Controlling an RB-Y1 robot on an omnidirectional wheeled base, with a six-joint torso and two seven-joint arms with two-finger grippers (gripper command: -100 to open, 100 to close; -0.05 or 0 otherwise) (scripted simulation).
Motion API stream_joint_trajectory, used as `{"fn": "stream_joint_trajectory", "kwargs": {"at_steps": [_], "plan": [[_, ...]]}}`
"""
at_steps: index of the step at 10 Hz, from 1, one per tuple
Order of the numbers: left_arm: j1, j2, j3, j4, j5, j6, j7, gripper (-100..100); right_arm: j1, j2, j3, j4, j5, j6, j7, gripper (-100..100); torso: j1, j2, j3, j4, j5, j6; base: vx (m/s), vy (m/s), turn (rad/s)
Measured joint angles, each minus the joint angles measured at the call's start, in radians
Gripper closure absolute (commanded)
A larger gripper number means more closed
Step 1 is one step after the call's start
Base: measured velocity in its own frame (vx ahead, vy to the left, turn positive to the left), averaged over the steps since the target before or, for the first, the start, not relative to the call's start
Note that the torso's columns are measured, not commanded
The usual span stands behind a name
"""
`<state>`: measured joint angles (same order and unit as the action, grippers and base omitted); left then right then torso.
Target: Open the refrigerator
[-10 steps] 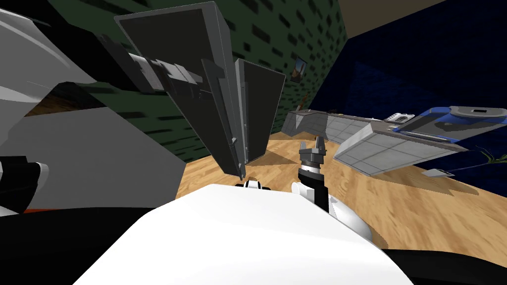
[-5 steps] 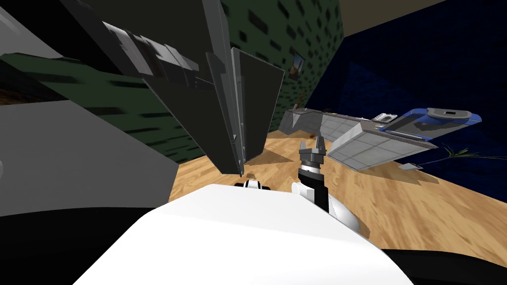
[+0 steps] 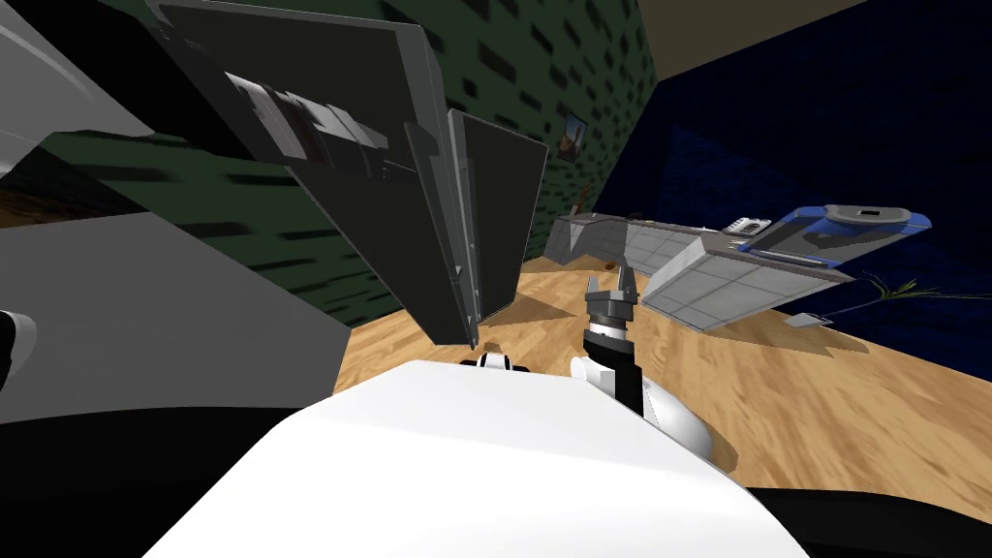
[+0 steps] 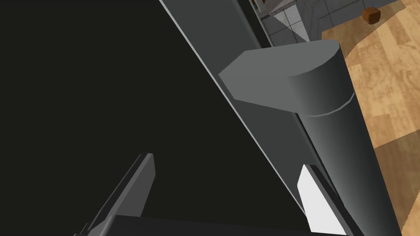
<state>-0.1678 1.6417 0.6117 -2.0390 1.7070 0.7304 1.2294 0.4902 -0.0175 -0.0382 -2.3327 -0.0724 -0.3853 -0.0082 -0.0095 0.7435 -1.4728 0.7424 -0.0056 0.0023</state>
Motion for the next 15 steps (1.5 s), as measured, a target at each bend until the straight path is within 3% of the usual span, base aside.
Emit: {"fn": "stream_joint_trajectory", "kwargs": {"at_steps": [1,4,9,10,12,15], "plan": [[-0.007,0.018,0.003,-0.005,0.009,-0.003,0.004,100,0.0,0.0,0.0,0.0,0.0,0.0,0.0,0,0.0,-0.001,0.0,-0.002,0.001,-0.001,-0.007,-0.026,0.018],[-0.013,0.015,0.006,-0.032,0.036,-0.011,0.006,100,0.0,0.0,0.0,0.0,0.0,0.0,0.0,0,0.019,-0.004,-0.002,-0.004,0.009,-0.002,-0.039,0.165,-0.087],[-0.035,0.009,0.019,-0.114,0.119,-0.027,0.022,100,0.0,0.0,0.0,0.0,0.0,0.0,0.0,0,0.012,-0.006,-0.004,-0.005,0.006,-0.002,-0.047,0.202,-0.083],[-0.035,0.008,0.019,-0.116,0.122,-0.028,0.02,-100,0.0,0.0,0.0,0.0,0.0,0.0,0.0,0,0.004,-0.007,-0.004,-0.005,0.005,-0.003,0.014,-0.104,0.062],[-0.04,0.024,0.026,-0.095,0.116,-0.02,0.025,-100,0.0,0.0,0.0,0.0,0.0,0.0,0.0,0,-0.006,-0.008,-0.005,-0.005,0.0,-0.002,0.028,-0.21,0.053],[-0.044,0.047,0.042,-0.068,0.098,-0.004,0.037,-100,0.0,0.0,0.0,0.0,0.0,0.0,0.0,0,0.011,-0.005,-0.003,-0.004,0.006,-0.002,0.017,-0.198,0.047]]}}
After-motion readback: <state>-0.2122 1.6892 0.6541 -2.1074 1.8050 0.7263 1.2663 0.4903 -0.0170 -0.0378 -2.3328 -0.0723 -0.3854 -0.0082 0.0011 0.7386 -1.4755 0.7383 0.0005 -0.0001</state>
